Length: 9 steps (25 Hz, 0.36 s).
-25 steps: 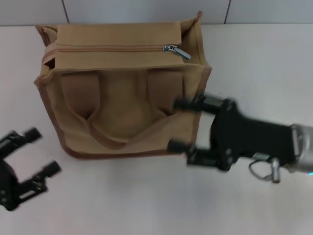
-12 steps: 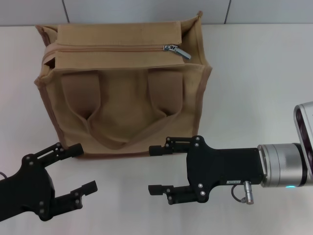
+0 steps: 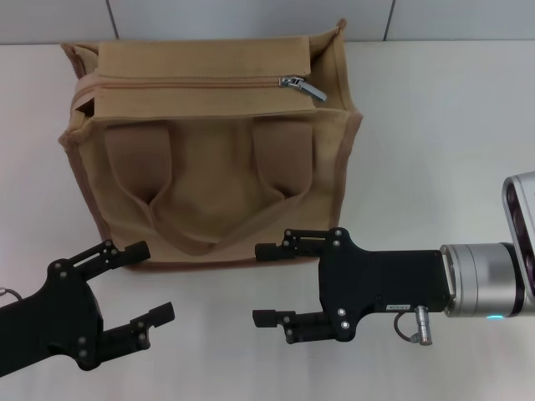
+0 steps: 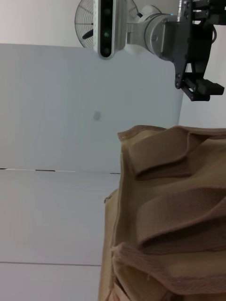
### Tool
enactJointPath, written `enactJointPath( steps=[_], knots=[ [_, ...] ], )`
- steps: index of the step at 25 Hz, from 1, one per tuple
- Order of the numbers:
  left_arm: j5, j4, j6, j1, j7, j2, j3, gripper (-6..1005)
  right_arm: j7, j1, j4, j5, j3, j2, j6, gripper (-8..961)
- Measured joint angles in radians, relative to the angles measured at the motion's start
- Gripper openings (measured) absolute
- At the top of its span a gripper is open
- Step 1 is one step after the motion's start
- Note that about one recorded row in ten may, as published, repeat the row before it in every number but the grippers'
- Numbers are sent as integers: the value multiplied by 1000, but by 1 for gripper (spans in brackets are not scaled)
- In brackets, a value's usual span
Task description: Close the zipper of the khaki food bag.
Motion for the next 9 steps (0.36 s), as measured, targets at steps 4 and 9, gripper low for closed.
enactJointPath(
  steps=[4,9],
  knots=[
    [-3,-1,0,1,4,0,-3,783,0,-3,7,2,1,0,0,723],
    [-2,-2,1,1,9,-5,-1,783,0,-3,11,2,4,0,0,723]
  ],
)
